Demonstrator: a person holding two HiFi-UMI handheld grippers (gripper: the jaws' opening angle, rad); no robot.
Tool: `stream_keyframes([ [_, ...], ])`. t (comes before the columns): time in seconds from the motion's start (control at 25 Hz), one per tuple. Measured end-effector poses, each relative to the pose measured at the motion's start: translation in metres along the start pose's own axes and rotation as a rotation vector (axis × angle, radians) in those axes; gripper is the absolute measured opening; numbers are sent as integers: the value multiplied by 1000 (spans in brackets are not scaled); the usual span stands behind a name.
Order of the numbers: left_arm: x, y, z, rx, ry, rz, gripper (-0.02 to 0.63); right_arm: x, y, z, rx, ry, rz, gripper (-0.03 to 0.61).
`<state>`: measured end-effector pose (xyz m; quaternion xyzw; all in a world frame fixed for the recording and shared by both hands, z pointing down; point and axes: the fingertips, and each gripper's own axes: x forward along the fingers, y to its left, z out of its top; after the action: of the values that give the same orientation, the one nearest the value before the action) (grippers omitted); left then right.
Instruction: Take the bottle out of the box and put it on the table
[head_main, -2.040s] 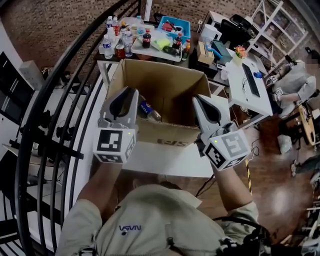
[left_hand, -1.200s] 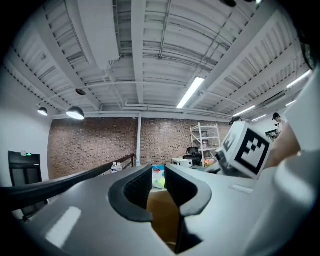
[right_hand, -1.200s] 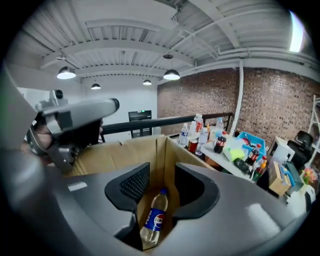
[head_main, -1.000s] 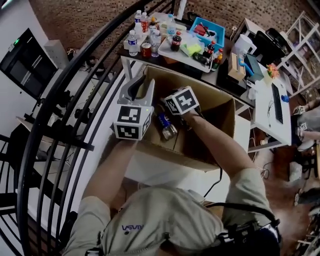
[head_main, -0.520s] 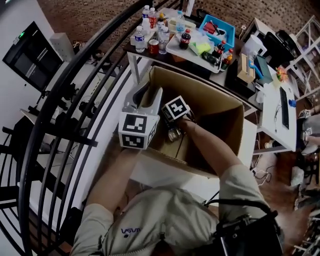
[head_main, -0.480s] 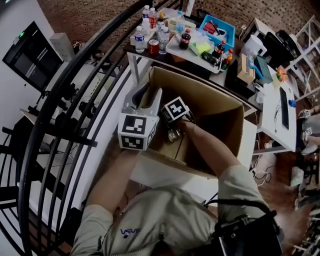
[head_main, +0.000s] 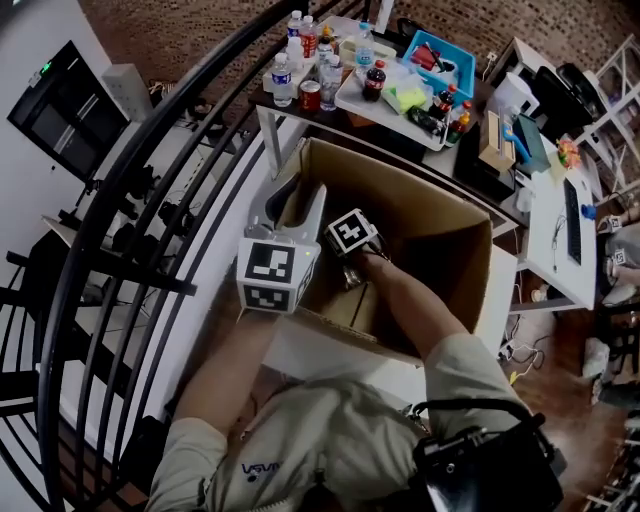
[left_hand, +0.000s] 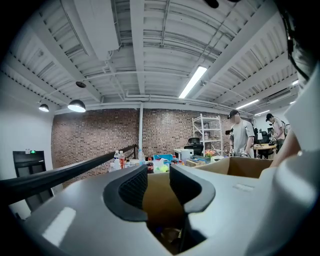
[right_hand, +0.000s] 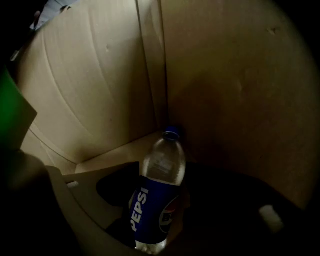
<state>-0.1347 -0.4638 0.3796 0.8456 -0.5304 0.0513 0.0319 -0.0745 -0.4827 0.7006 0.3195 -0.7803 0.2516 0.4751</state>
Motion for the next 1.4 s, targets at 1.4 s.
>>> stream_keyframes([
  [1.4,0,-7,-8,49,16,-47,114,-133,7,48,98,-357,-32,273],
])
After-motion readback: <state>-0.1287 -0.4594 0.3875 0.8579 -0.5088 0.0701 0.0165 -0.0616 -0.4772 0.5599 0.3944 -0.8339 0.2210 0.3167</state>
